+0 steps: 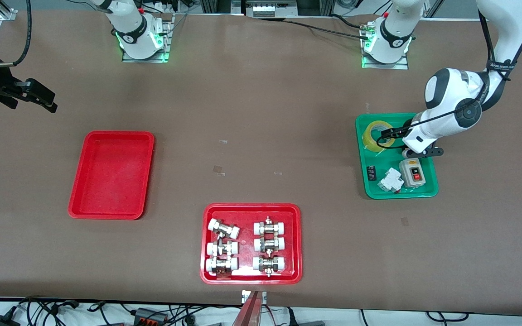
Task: Left arm passes tape to right arm into tray
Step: 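Reach the left gripper down to the tape roll and grasp it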
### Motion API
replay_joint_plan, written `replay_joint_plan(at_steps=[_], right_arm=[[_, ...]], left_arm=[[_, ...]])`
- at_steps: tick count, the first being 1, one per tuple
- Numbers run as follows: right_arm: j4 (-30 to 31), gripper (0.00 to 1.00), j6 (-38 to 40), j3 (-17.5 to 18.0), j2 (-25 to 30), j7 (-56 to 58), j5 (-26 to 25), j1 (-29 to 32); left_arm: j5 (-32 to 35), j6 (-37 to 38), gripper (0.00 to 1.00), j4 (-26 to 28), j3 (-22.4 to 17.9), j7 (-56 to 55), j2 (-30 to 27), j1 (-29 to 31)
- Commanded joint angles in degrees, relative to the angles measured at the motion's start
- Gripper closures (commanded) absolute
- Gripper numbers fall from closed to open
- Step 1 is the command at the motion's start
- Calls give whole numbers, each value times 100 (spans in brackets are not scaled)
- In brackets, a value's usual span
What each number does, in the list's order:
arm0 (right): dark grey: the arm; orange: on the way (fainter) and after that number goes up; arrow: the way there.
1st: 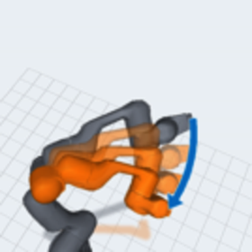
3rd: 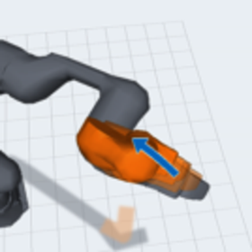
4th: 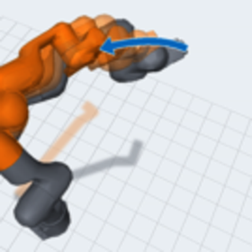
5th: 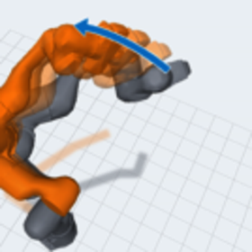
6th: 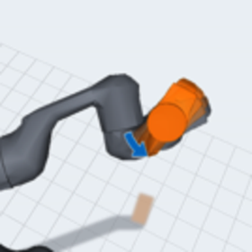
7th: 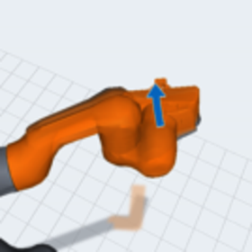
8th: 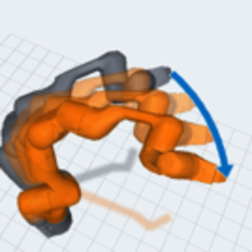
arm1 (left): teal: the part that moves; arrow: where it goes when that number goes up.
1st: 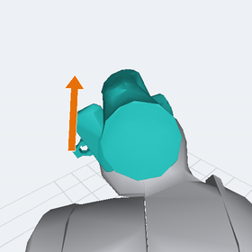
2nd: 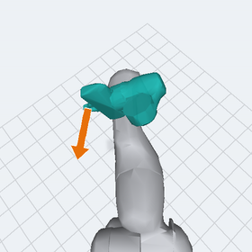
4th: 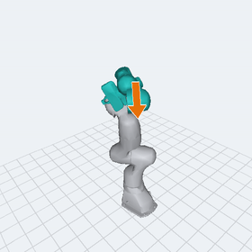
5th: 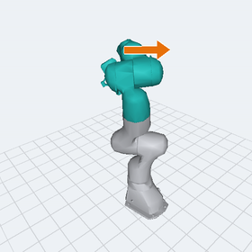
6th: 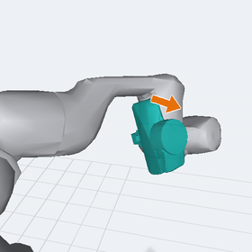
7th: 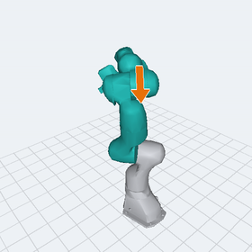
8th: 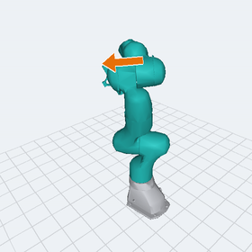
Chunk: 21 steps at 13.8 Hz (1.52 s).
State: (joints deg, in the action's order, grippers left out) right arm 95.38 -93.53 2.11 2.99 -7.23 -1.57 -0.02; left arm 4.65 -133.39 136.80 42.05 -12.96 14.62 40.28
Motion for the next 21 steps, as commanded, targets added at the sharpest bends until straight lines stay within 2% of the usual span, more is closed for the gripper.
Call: replay_joint_plan(at_steps=[1,3,6,8,9,12,13,14,16,20,21], right_arm=[[-2,0,80,27,79,46,34,11],[-1,0,80,35,79,38,34,11],[-2,0,80,35,79,38,34,11],[-2,0,80,35,79,38,34,11],[-2,0,80,35,79,38,34,11],[-2,0,80,35,79,38,34,11],[-2,0,80,44,79,38,34,11],[-2,0,80,35,79,38,34,11],[-2,0,80,35,79,38,34,11],[-2,0,80,35,79,38,34,11],[-2,0,80,44,79,38,34,11]], left_arm=[[115,-135,5,58,23,-75,76,50],[202,-187,16,84,14,-75,85,59],[273,-231,19,172,14,-84,85,76],[273,-589,20,416,14,-84,102,112],[282,-774,26,531,14,-75,102,164],[282,-759,79,541,23,-84,85,278],[282,-741,91,532,23,-84,67,305],[282,-732,97,532,32,-75,41,305],[282,-514,99,454,58,-75,-46,305],[273,846,99,-239,137,-5,-705,314],[230,1320,99,-563,155,13,-837,296]])
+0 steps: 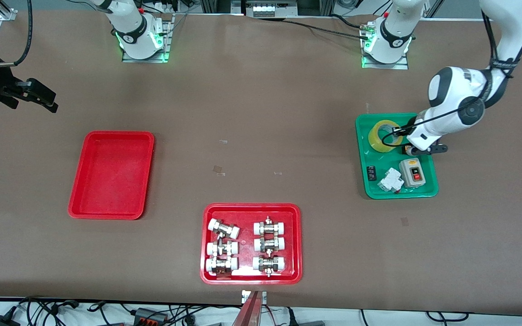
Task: Left arm passes tape to right arm into tray
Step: 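Lift the tape roll with the left gripper and carry it toward the middle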
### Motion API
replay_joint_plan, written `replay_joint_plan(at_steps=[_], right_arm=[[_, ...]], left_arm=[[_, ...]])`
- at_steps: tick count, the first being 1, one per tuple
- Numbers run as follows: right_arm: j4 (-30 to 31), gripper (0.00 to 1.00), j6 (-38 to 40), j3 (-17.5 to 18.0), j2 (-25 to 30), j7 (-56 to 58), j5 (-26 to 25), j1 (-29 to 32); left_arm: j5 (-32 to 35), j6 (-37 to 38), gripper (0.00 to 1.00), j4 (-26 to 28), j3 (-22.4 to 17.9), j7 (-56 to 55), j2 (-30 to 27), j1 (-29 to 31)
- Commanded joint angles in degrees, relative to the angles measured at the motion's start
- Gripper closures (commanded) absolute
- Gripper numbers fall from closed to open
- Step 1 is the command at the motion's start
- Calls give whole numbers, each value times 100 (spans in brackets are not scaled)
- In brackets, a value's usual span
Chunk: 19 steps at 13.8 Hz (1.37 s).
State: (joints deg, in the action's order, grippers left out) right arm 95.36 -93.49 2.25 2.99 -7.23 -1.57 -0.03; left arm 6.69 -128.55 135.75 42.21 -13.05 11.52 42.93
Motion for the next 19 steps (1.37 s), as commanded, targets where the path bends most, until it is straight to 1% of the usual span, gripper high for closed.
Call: replay_joint_plan(at_steps=[1,2,5,6,7,8,11,13,14,15,16,18,19], right_arm=[[0,0,77,21,79,37,34,11],[0,0,77,21,79,37,34,11],[-9,0,68,21,61,46,34,11],[-9,0,68,21,44,46,25,11],[-9,0,68,21,35,55,25,11],[-9,0,68,21,35,55,25,11],[9,0,77,21,9,90,25,11],[17,0,85,21,-18,99,25,11],[26,0,86,21,-18,90,25,11],[26,0,86,21,-35,90,25,11],[35,0,94,21,-70,81,25,11],[26,0,252,30,-149,107,43,11],[35,0,279,30,-167,125,51,11]], left_arm=[[-27,1580,99,-1027,234,21,-581,22],[-79,2458,99,-1737,322,21,-572,22],[-676,4858,99,-3812,340,30,-563,13],[-747,5327,99,-4289,366,22,-572,13],[-843,5462,99,-4728,393,13,-572,-48],[-853,5394,99,-4855,524,-48,-511,-74],[-1203,4850,99,-4865,858,-84,-335,-214],[-1424,4490,99,-4873,868,-93,-125,-521],[-1494,4192,99,-4873,876,-110,6,-775],[-1512,3859,99,-4882,859,-354,208,-1195],[-1521,3603,99,-4891,859,-905,375,-1443],[-1748,2752,99,-4917,859,-2476,884,-1900],[-1802,2226,99,-4917,859,-3293,1104,-2329]])
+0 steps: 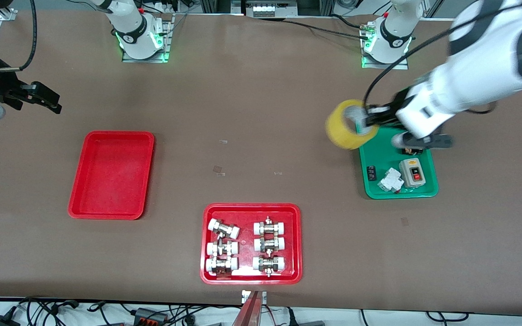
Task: Left arm passes tape to right arm into tray
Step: 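Lift the tape roll with the left gripper and carry it toward the middle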
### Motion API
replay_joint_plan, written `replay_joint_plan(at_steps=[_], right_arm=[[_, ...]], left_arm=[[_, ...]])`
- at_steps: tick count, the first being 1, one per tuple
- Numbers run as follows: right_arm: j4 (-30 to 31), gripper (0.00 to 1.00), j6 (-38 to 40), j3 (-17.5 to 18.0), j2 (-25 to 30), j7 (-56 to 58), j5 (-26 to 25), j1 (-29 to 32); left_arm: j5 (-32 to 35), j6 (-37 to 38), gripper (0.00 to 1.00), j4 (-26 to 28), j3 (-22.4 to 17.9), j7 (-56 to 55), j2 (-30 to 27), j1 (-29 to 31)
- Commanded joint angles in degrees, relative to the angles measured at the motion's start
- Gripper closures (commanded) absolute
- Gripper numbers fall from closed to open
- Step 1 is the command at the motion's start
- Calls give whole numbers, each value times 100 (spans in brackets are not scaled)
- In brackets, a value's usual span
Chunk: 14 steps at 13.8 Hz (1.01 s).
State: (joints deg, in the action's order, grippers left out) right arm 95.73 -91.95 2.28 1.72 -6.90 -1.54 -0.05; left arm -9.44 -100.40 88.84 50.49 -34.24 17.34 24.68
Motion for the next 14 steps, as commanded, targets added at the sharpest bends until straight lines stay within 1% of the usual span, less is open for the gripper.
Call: replay_joint_plan(at_steps=[1,2,4,6,7,8,9,10,11,12,13,14], right_arm=[[-1,0,142,27,-92,92,49,-3],[-1,0,133,27,-110,92,49,-4],[-10,0,125,35,-172,101,119,14],[-1,0,142,18,-224,267,478,40],[-1,0,151,-8,-294,433,688,58],[-1,0,151,-17,-364,557,986,75],[-1,0,142,-26,-461,602,1459,76],[-1,0,107,-26,-601,611,2021,76],[-19,0,55,-17,-707,611,2488,41],[-45,0,-41,17,-830,611,3110,14],[-45,0,-216,35,-866,611,3569,-73],[-45,0,-453,35,-936,611,3878,-230]], left_arm=[[-189,-1038,99,-235,31,-2052,760,-891],[-198,-1426,99,-244,22,-2835,962,-1173],[-189,-2156,99,-253,22,-4321,1279,-1535],[-181,-2920,99,-253,5,-5457,1438,-2026],[-181,-3428,99,-253,-22,-6106,1482,-2246],[-137,-4008,99,-244,-39,-6765,1631,-2422],[-137,-4544,100,-235,-92,-7424,1789,-2581],[-137,-4924,100,-244,-136,-8109,1947,-2739],[-128,-5171,100,-244,-171,-8638,2018,-2827],[-128,-5322,100,-253,-189,-8957,2089,-2907],[-154,-5393,100,-253,-215,-9056,2133,-2986],[-172,-5454,100,-270,-224,-9144,2220,-3047]])
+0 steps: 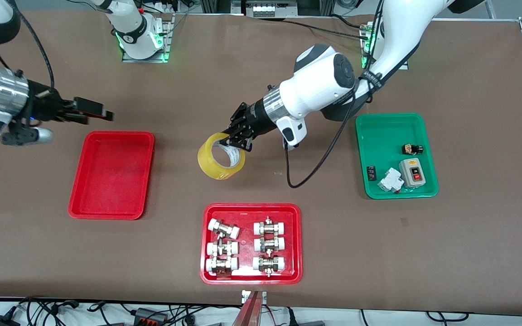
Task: Left arm passes tape to right arm into tray
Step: 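Bring the tape to the right gripper while the right gripper reaches it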
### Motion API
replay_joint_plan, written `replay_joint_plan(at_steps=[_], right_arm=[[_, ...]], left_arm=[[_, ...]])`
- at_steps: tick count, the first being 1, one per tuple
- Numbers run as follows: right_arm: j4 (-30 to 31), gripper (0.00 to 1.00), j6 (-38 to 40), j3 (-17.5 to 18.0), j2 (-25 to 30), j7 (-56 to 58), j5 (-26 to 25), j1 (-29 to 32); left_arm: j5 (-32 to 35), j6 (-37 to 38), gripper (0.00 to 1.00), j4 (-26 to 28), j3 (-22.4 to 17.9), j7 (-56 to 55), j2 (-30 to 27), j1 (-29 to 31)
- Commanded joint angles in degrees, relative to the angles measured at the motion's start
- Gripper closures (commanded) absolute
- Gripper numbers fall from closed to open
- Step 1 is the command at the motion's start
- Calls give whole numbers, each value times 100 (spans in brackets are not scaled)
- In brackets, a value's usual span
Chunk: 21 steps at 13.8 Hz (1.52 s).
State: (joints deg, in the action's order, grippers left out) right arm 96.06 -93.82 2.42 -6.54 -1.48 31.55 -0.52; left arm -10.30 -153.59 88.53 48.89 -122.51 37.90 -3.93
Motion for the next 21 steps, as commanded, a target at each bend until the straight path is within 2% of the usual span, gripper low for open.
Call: replay_joint_plan(at_steps=[1,4,6,9,12,17,19,20,21], right_arm=[[-96,0,-503,22,-224,69,754,-351],[-131,0,-1294,22,-567,69,1317,-799],[-411,0,-1804,22,-979,43,1406,-1098],[-1000,0,-1885,22,-1525,7,1406,-1292],[-1010,0,-2421,22,-1701,-19,1406,-1573],[-1010,0,-2474,22,-1737,7,1406,-1680],[-1010,47,-2457,13,-1746,77,1354,-1662],[-1010,64,-2466,13,-1746,78,1345,-1662],[-1010,75,-2466,13,-1746,86,1336,-1662]], left_arm=[[-86,-258,100,-249,-81,-448,200,-265],[-77,-663,100,-249,-142,-861,270,-424],[-42,-663,99,-249,-178,-888,253,-433],[-60,-663,98,-249,-178,-906,253,-450],[-33,-663,98,-231,-178,-897,262,-459],[-42,-663,97,-231,-239,-897,262,-538],[-42,-663,97,-231,-239,-897,262,-538],[-42,-663,96,-231,-239,-897,262,-538],[-42,-663,96,-231,-239,-897,262,-538]])
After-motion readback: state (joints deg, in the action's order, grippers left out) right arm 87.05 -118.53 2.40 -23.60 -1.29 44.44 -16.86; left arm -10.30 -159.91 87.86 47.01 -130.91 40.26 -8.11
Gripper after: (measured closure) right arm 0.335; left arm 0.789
